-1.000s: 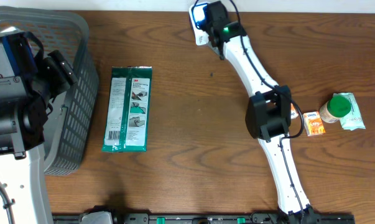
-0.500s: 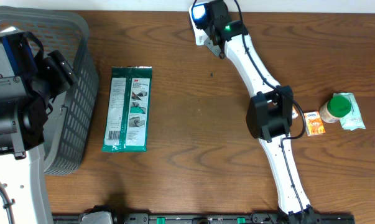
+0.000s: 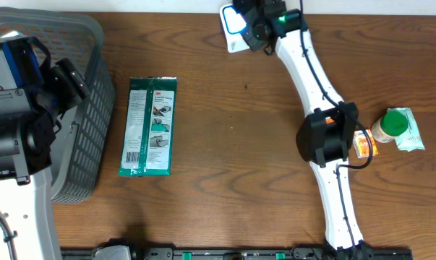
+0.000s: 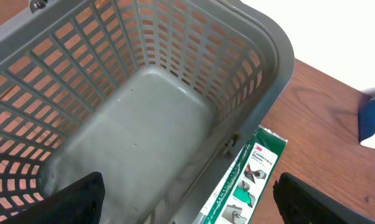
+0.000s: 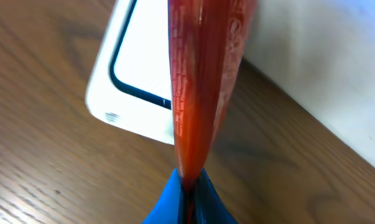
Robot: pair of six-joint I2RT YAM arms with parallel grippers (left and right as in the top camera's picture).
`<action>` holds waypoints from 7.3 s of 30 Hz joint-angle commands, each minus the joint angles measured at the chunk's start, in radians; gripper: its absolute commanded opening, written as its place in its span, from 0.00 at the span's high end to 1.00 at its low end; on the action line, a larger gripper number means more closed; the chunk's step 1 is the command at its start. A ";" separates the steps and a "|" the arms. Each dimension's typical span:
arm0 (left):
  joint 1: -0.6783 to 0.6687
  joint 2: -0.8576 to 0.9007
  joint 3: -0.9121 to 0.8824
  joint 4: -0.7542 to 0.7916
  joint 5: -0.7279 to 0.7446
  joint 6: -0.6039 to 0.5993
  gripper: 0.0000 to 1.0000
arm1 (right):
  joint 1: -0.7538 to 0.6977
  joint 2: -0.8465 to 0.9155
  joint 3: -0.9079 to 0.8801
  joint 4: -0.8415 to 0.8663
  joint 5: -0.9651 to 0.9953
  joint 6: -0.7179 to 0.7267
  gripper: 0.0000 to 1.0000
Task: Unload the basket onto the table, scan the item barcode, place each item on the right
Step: 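Hold the red tube's end under the scanner window, then carry the red tube right and release it beside the Kleenex packs, then swing the right gripper left to the green wipes pack, then grasp the wipes pack edge and drag it right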
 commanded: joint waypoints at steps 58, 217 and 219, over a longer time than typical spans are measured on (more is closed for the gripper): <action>0.004 -0.001 0.007 0.000 -0.009 -0.002 0.12 | 0.235 0.145 -0.214 0.708 1.220 -1.254 0.99; 0.004 -0.001 0.007 0.000 -0.009 -0.002 0.12 | 0.589 -0.273 -1.093 0.978 -0.513 1.117 0.41; 0.004 -0.001 0.007 0.000 -0.009 -0.002 0.12 | 0.586 -0.273 -1.093 0.996 -0.514 1.113 0.44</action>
